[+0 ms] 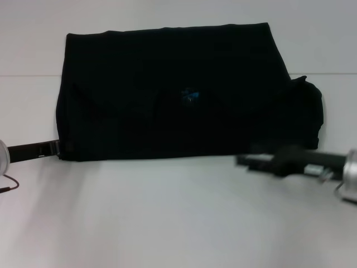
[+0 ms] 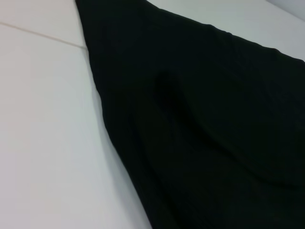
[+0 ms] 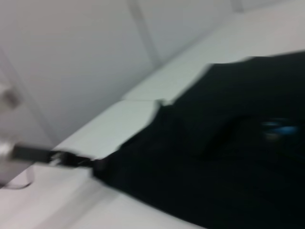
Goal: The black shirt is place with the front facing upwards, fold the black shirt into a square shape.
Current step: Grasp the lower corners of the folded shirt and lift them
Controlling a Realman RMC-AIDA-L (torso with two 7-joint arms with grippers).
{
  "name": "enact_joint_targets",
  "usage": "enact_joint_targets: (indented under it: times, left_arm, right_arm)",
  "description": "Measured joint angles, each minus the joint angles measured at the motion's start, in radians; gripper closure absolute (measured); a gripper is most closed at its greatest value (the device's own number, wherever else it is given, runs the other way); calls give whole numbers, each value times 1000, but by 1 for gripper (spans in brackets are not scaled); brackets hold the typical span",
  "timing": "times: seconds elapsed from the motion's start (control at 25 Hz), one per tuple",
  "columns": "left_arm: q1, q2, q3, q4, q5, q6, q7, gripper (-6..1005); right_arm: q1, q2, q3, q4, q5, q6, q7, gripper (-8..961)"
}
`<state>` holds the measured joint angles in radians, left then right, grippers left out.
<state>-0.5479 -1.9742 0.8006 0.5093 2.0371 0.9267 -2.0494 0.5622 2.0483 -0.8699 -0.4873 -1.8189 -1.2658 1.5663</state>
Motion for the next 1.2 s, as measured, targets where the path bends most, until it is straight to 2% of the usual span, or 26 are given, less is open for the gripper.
enact_joint_targets:
  times: [0.16,0.28,0.4,0.48,0.68,0.8,0.96,1.2]
  left_arm:
    - [-1,0,0,0,0,3,3,941]
    - [-1,2,-1,0,0,6,5,941]
    - [-1,2,-3,0,0,11,8,941]
    - [-2,2,-3,0,0,14,8,941]
    - [-3,5,-6,0,-2,22,8,941]
    - [-4,6,-8,1,-3,24,8,941]
    - [-6,6,-8,2,-4,24,8,941]
    - [-15,5,-7,2,-3,24,10,942]
  right_arm:
    - [8,-59,-5,-147,-171,52,431,191]
    - [50,-105,2,-222,-359,68,762,192]
    - [102,-130,35,-249,-493,67,951,192]
    - [142,-129,70,-260,-595,72,1001,191]
    - [235,-104,98,-208,-784,168,1059,191]
    - [274,-98,94,-124,-801,232,1055,196]
    - [287,-94,89,-71,-802,276,1054,202]
    - [295,-72,70,-43,-805,315,1055,212]
